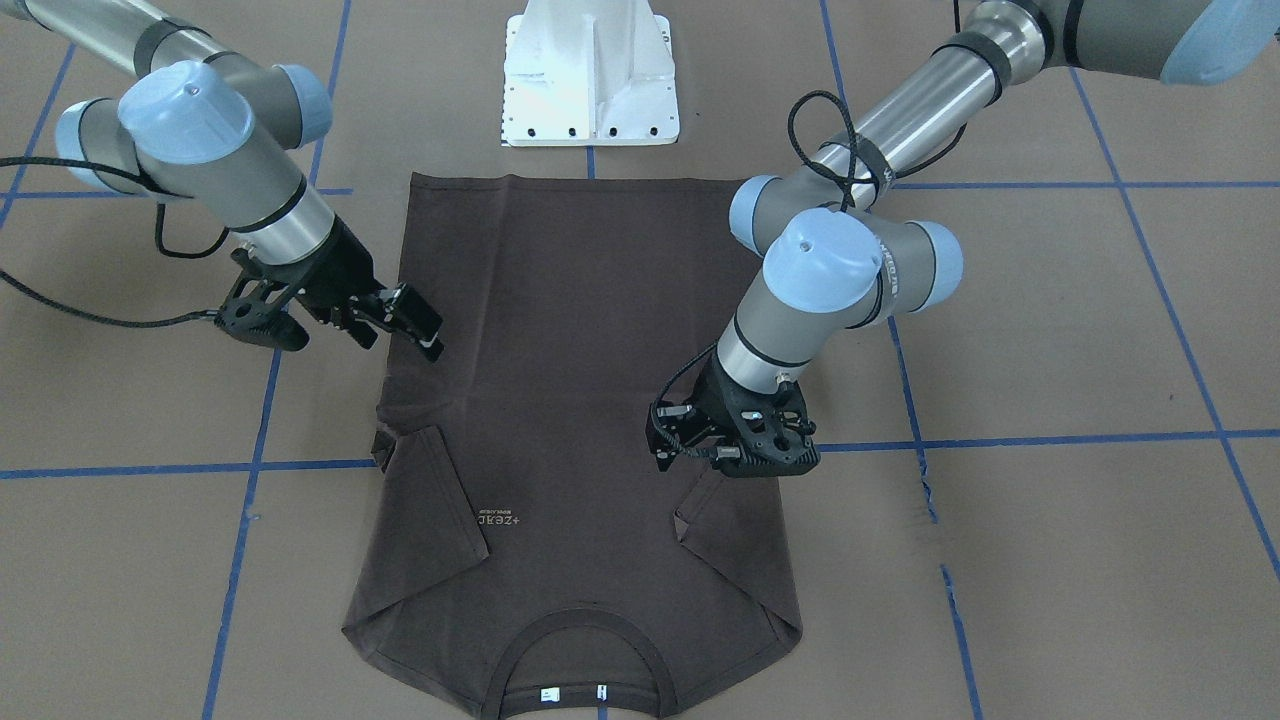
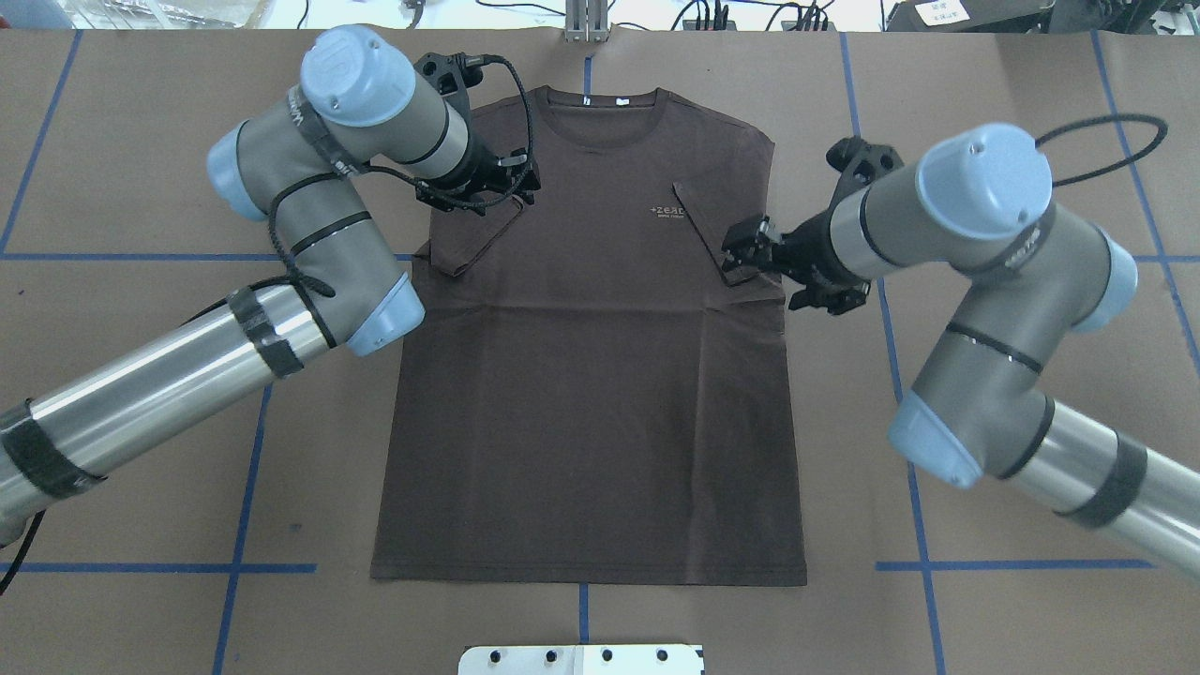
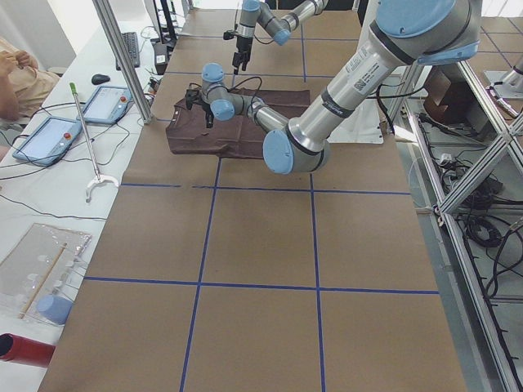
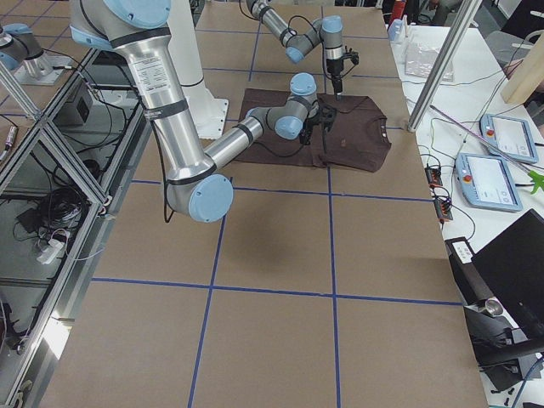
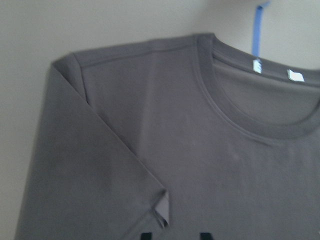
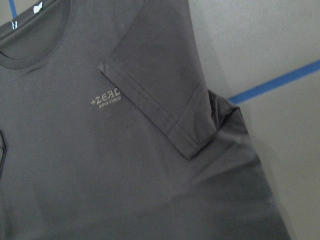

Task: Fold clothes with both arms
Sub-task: 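Fold the other sleeve inward with the left gripper while the right gripper withdraws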

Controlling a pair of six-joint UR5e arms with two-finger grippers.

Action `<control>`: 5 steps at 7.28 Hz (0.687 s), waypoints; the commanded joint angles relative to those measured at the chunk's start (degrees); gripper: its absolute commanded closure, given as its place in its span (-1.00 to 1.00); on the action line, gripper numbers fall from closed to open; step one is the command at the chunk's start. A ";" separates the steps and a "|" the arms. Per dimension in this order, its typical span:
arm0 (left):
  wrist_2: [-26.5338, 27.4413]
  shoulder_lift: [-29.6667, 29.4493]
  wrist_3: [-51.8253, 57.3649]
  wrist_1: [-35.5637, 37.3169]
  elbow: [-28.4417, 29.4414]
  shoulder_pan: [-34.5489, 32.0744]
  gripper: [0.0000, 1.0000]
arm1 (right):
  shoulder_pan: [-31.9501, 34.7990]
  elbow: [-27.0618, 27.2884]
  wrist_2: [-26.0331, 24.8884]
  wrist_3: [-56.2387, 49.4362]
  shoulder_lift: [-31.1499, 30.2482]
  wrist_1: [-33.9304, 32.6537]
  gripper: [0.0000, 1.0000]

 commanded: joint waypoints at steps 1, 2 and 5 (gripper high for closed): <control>-0.37 9.86 -0.32 0.47 -13.82 2.22 -0.60 | -17.59 12.44 -17.28 8.41 -10.41 -1.10 -1.00; -1.85 11.54 -2.41 0.21 -15.43 2.57 -0.58 | -23.60 13.79 -23.39 12.28 -12.11 -3.29 -1.00; -0.99 11.83 -5.06 -0.06 -16.68 2.84 -0.65 | -31.64 18.90 -29.16 25.90 -13.88 -18.84 -0.92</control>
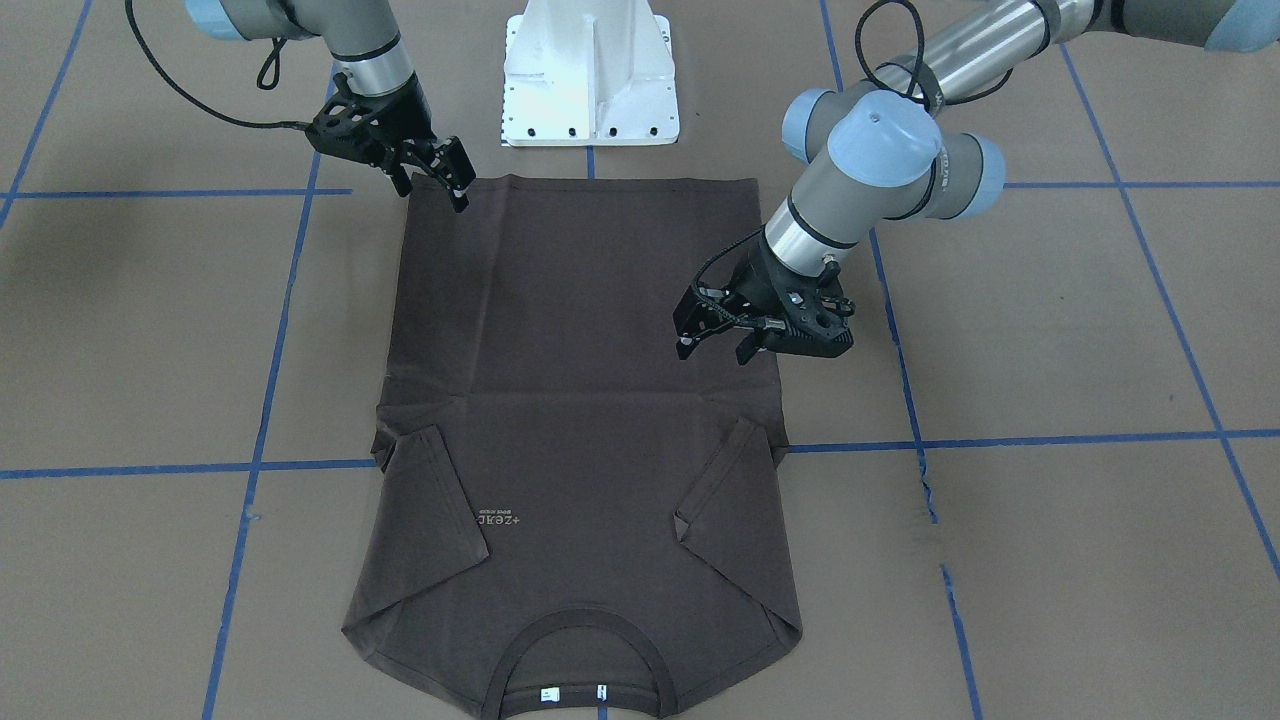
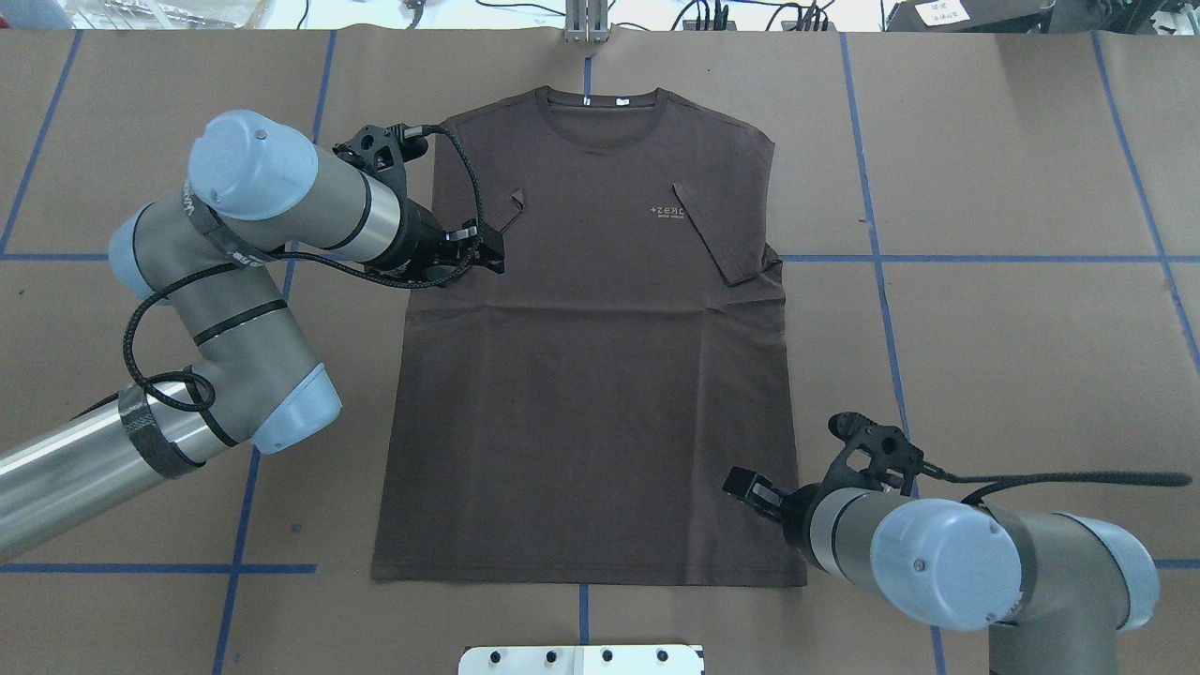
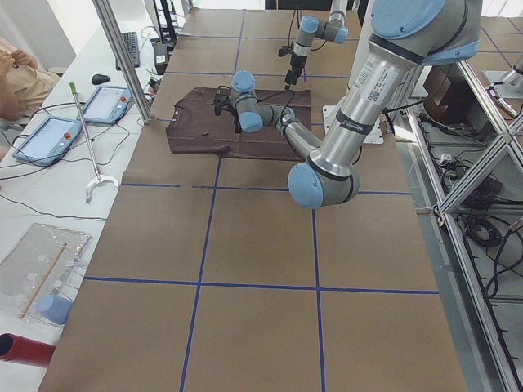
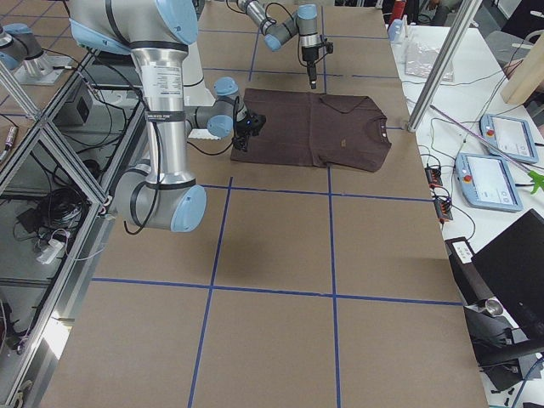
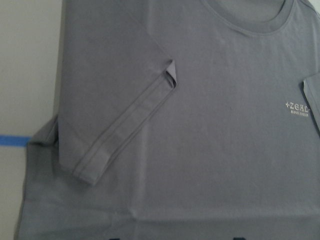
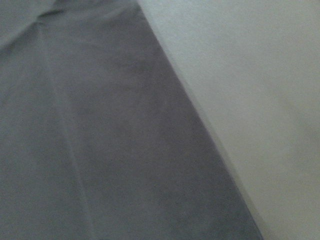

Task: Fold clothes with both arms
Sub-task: 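Move the left gripper down toward the hem corner nearest the robot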

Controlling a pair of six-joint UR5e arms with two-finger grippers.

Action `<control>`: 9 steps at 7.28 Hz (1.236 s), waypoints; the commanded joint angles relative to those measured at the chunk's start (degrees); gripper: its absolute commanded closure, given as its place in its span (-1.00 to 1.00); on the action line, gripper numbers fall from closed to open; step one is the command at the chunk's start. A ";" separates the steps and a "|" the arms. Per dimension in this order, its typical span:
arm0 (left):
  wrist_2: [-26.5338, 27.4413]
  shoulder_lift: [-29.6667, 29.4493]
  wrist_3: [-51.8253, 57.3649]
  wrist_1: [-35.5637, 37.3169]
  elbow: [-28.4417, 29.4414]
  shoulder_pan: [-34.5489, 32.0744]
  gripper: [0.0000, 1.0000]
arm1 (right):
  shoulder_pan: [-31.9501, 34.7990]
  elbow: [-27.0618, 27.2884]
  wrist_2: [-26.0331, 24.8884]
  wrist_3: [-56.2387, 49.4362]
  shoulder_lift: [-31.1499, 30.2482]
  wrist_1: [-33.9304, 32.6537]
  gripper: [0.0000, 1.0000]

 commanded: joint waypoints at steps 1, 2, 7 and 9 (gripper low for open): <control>0.80 0.24 -0.65 -0.04 -0.53 0.14 -0.67 | -3.88 1.33 -1.50 7.82 -0.57 -5.22 -0.86; 1.33 0.24 -0.65 0.05 -0.35 0.23 -0.68 | -5.71 0.11 -1.76 9.50 -0.48 -5.22 -0.85; 2.48 0.33 -0.65 0.05 -0.70 0.32 -0.68 | -5.47 -1.39 -1.86 9.61 -0.57 -5.66 0.16; 3.26 0.33 -0.83 0.40 -1.32 0.32 -0.68 | -5.47 -1.57 -1.42 9.52 -0.74 -5.75 1.00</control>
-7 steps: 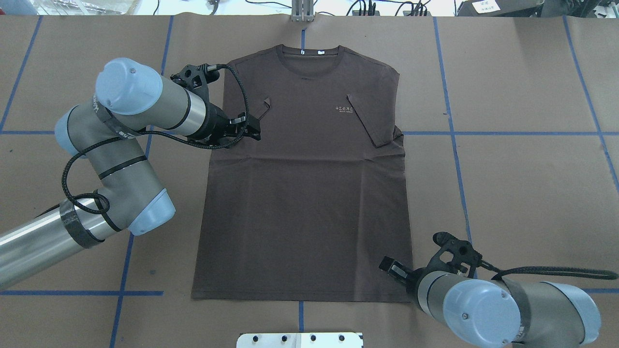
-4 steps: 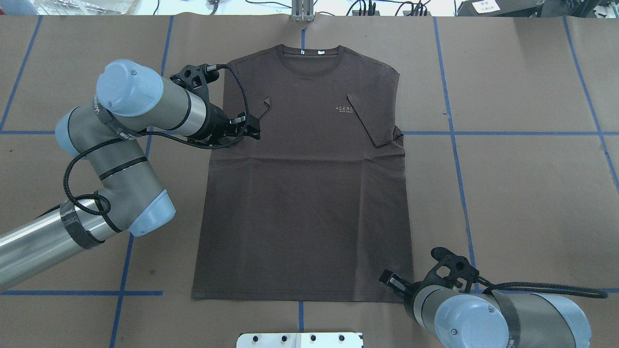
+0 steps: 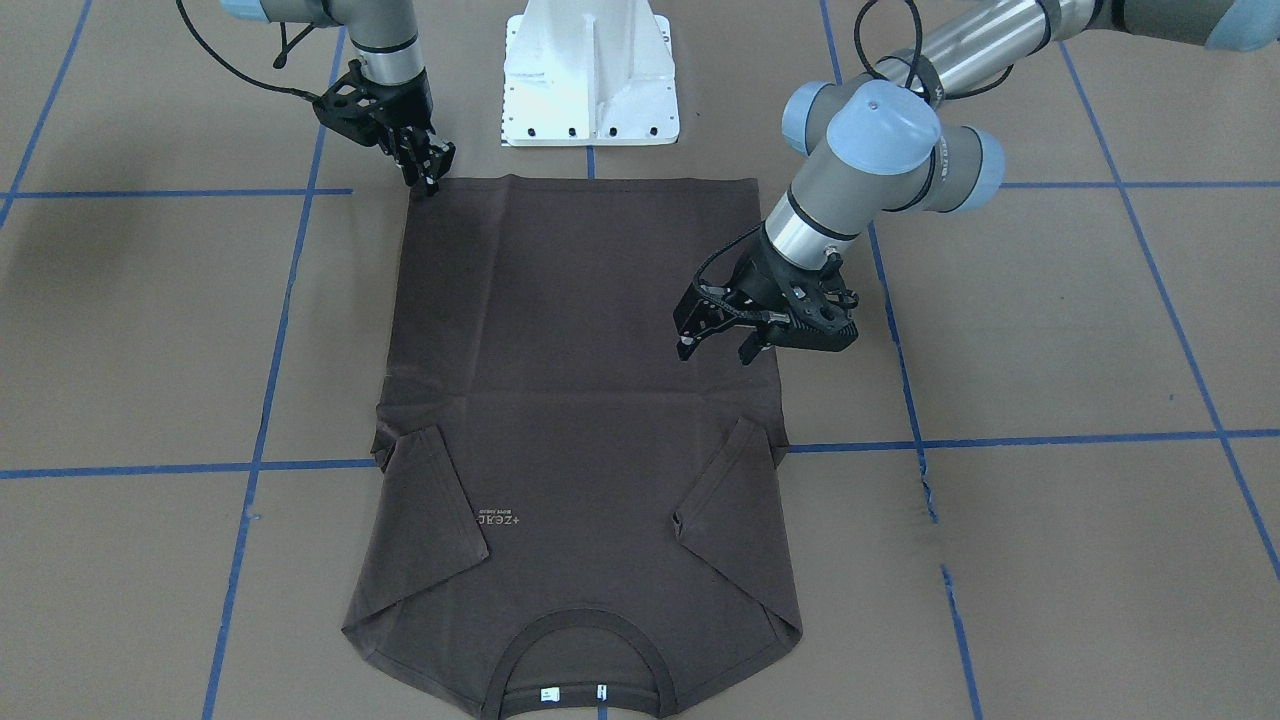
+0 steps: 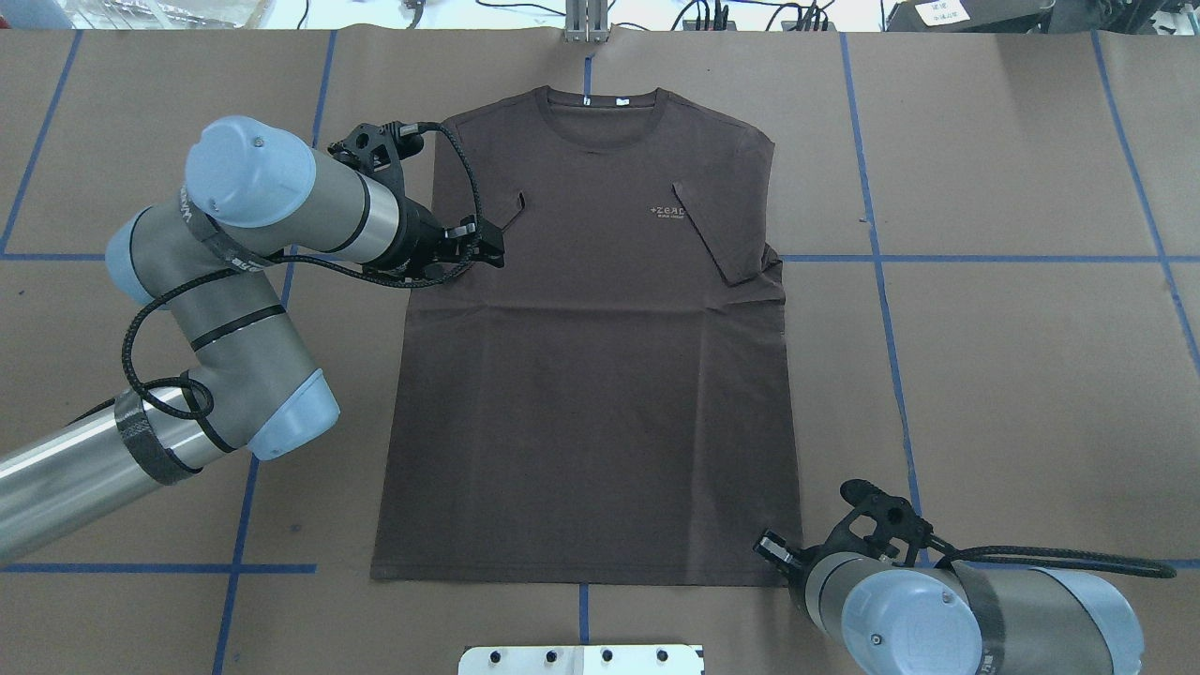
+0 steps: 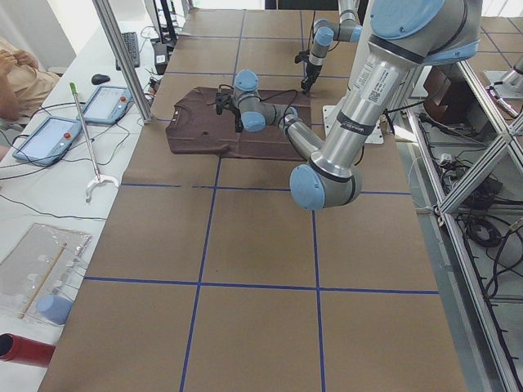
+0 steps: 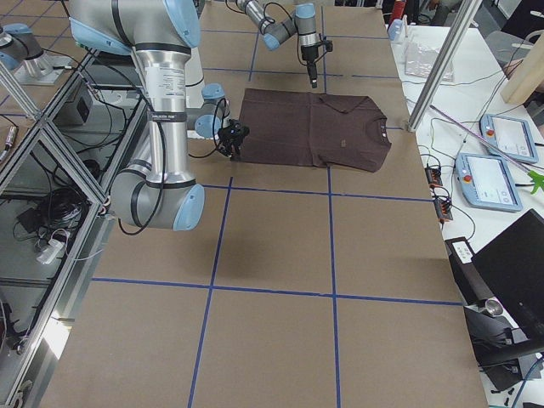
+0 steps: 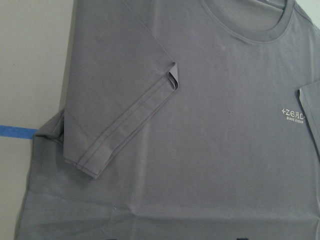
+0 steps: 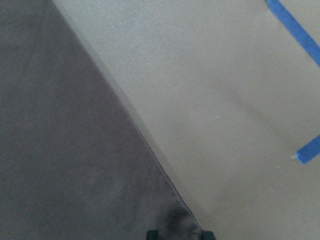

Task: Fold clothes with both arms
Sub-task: 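Move the left gripper down toward the hem corner nearest the robot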

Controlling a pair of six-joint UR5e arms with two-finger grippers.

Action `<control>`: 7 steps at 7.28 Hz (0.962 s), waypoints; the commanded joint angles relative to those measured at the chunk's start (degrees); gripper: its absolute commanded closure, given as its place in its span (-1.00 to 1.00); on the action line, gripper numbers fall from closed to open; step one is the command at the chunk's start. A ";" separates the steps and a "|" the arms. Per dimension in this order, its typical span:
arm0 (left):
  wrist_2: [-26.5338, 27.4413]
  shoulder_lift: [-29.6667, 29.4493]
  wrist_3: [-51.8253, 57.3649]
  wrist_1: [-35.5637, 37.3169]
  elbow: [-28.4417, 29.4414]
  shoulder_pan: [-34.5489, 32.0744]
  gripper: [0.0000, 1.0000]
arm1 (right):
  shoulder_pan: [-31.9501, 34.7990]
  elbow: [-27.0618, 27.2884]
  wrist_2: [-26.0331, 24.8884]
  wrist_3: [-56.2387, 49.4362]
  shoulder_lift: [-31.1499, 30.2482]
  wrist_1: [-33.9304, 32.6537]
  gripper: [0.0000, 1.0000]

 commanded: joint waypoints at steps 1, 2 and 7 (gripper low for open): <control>2.22 0.96 -0.78 0.15 -0.77 0.52 -0.68 | 0.01 -0.03 0.27 -0.07 -0.91 0.02 1.00; 2.24 1.14 -0.79 0.15 -1.56 0.70 -0.68 | 0.01 0.32 0.35 -0.07 -0.83 -0.06 1.00; 2.15 1.23 -3.51 0.24 -2.27 1.84 -0.68 | 0.09 3.92 1.05 -0.16 -2.15 -0.24 1.00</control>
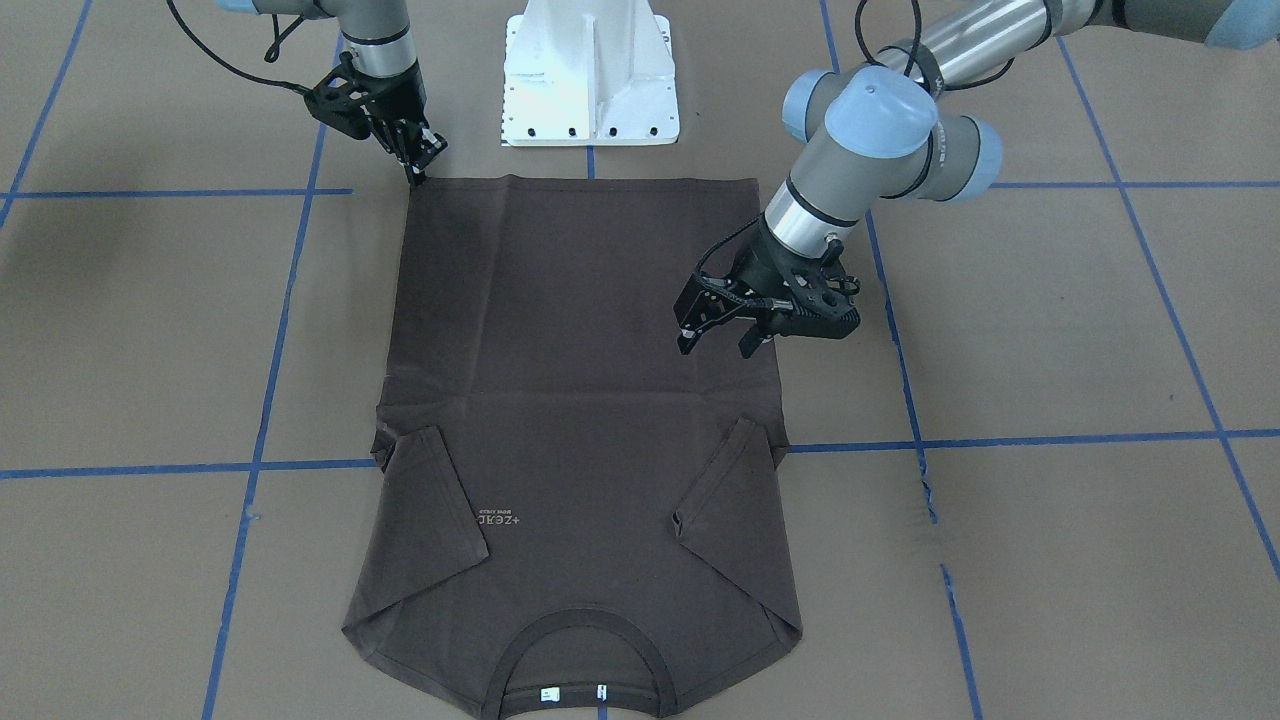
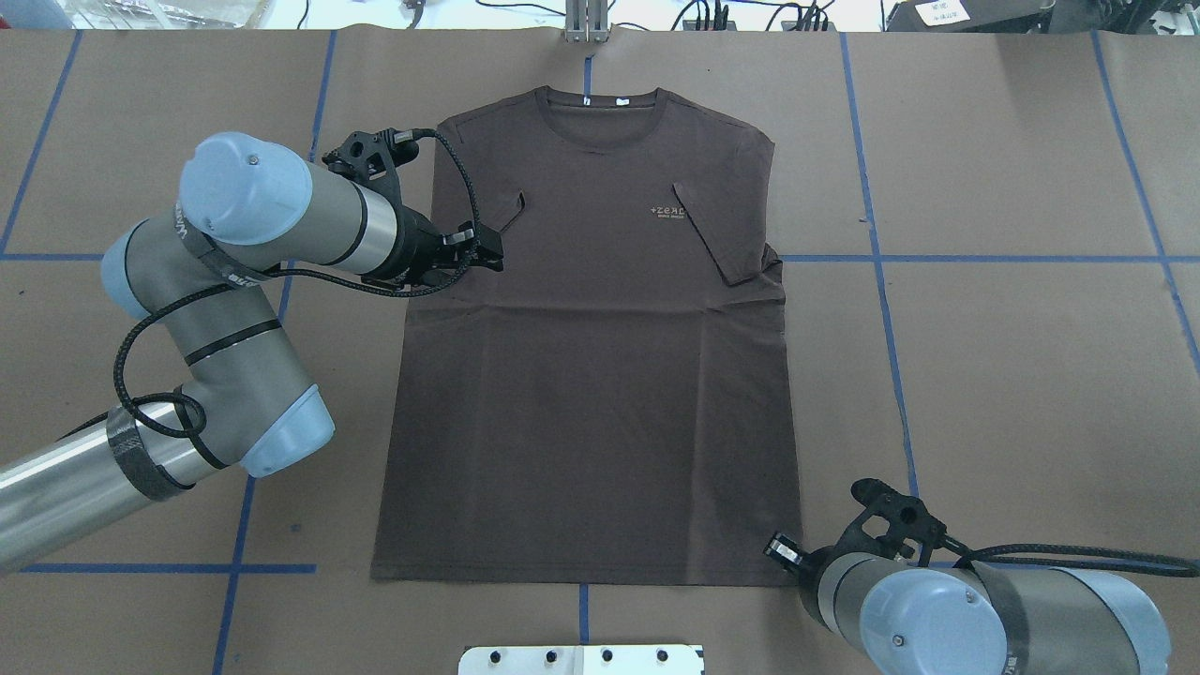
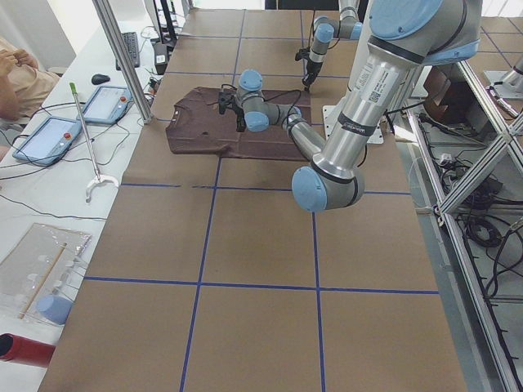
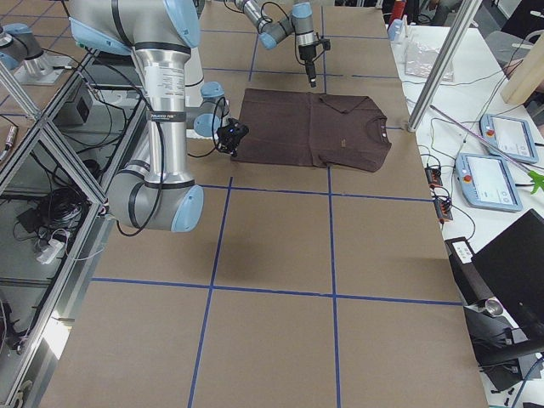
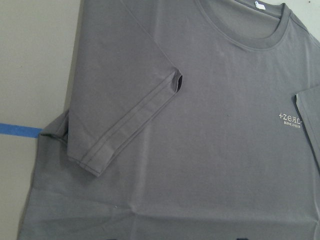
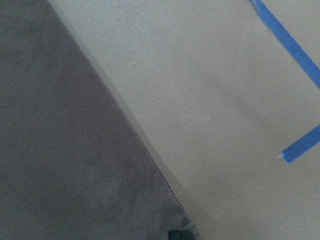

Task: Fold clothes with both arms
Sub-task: 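Move the left gripper down toward the hem corner nearest the robot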

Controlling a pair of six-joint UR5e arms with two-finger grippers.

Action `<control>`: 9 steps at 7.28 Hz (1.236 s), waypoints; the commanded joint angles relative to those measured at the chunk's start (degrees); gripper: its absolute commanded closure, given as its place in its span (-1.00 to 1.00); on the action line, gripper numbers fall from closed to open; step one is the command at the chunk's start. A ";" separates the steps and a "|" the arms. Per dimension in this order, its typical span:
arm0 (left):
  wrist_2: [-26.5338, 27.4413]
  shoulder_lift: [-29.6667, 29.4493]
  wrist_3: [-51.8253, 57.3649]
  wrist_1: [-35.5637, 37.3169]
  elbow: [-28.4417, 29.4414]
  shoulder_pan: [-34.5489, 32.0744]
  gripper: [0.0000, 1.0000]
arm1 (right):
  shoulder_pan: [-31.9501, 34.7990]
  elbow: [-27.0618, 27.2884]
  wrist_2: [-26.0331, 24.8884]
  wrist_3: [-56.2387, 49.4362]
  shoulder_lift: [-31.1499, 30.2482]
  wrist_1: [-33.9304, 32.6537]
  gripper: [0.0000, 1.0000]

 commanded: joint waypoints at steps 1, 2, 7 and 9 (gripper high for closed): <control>0.17 5.02 -5.12 -0.02 -4.39 2.73 -0.68 | 0.00 1.42 0.63 0.00 -0.50 -0.85 1.00; 3.48 10.99 -10.55 -0.02 -10.95 8.32 -0.68 | 0.00 2.38 1.33 0.00 -0.59 -1.03 1.00; 10.11 12.98 -15.35 0.68 -13.74 14.36 -0.68 | -0.70 -0.50 1.16 0.08 -0.24 -1.03 -0.38; 10.19 13.07 -15.35 0.68 -13.74 14.36 -0.68 | -0.70 -0.86 1.16 0.08 -0.24 -1.03 -0.37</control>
